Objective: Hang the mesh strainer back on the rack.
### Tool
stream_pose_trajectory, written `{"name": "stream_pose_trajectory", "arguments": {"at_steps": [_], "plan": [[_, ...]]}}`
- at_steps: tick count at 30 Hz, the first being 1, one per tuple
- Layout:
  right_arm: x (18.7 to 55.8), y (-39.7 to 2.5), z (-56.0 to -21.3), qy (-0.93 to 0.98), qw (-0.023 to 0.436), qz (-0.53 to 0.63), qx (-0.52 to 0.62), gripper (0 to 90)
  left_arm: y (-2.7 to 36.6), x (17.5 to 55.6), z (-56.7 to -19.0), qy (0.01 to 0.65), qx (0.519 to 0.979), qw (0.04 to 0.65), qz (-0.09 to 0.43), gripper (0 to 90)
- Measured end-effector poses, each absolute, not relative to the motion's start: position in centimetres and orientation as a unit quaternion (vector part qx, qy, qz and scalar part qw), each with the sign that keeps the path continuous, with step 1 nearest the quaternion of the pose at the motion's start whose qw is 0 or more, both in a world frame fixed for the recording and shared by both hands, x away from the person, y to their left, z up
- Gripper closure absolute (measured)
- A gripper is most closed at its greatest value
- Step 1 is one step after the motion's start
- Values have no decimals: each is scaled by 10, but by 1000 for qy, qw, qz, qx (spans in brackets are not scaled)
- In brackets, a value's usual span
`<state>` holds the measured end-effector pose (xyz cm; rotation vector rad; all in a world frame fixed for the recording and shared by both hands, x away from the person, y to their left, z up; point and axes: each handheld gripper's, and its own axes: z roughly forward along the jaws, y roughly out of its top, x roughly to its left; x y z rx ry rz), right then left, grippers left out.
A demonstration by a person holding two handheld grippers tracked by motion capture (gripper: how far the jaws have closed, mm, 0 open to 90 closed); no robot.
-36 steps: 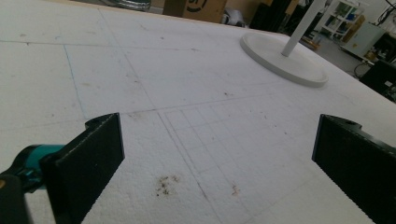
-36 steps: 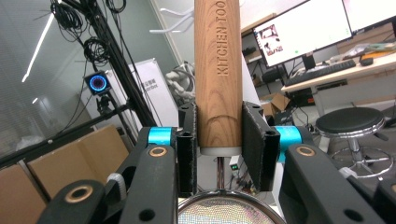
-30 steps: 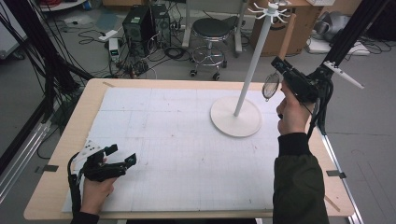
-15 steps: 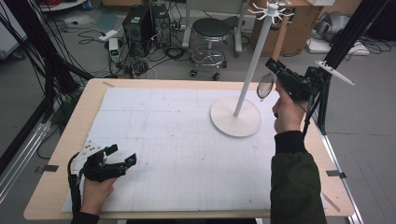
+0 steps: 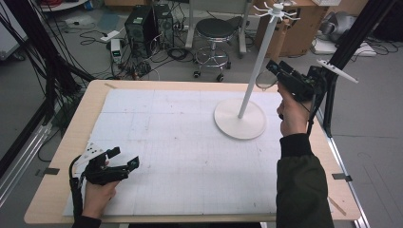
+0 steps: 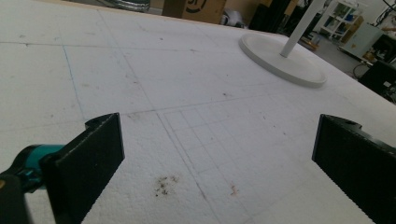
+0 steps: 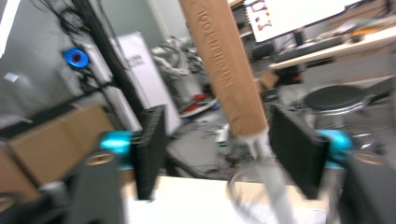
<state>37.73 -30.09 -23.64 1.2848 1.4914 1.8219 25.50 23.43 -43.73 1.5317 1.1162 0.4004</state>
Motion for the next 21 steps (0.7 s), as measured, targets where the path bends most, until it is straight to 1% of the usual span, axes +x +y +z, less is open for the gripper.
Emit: {"name": "stream_pose_trajectory", "arguments": {"at_steps": [4, 12, 18, 21], "plan": [[372, -300, -239, 547, 240, 657, 461, 268, 233, 255, -438, 474, 652, 566, 171, 29], [361, -305, -256, 568, 234, 639, 463, 217, 231, 254, -437, 471, 654, 566, 171, 29], [351, -315, -268, 568, 235, 637, 465, 211, 231, 253, -436, 470, 654, 568, 171, 29], [347, -318, -273, 570, 228, 636, 468, 206, 231, 254, -437, 471, 654, 567, 171, 29]]}}
